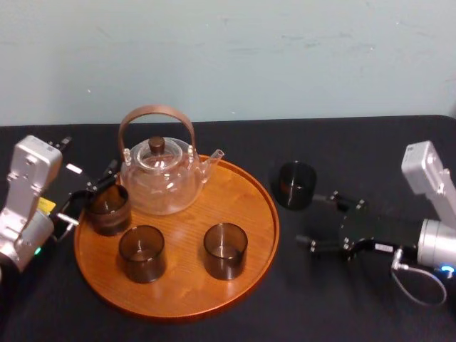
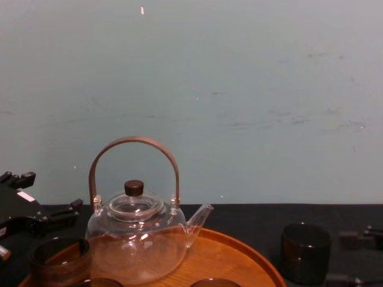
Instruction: Pick up the glass from the table and place it on the tray.
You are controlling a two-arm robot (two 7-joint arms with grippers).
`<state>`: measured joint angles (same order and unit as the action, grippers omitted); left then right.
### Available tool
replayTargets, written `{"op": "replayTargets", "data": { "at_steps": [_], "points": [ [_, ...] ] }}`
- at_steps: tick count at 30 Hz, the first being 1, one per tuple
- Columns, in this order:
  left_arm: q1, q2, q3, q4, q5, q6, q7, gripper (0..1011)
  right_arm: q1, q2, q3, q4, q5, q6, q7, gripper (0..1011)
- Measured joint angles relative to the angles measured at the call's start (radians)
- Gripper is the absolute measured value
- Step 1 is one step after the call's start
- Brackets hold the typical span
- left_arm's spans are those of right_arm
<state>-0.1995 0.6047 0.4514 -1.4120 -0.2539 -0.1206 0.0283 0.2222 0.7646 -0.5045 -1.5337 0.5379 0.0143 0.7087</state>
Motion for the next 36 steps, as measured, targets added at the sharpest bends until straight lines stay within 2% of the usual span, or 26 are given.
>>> {"op": "replayTargets", "data": {
  "at_steps": [11,22,36],
  "points": [
    [0.0,0.0,0.0,0.0,0.0,0.0,0.0,1001,0.016,-0.052,0.052,0.061,-0.02,0.075,-0.115,1002],
    [0.0,0.0,0.0,0.0,0.0,0.0,0.0,1001,0.07,-0.113,0.057,0.141,-0.05,0.132,-0.138,1002],
    [0.0,0.0,0.0,0.0,0.0,0.0,0.0,1001,0.134,-0.186,0.05,0.231,-0.064,0.208,-0.169,1002]
  ]
}}
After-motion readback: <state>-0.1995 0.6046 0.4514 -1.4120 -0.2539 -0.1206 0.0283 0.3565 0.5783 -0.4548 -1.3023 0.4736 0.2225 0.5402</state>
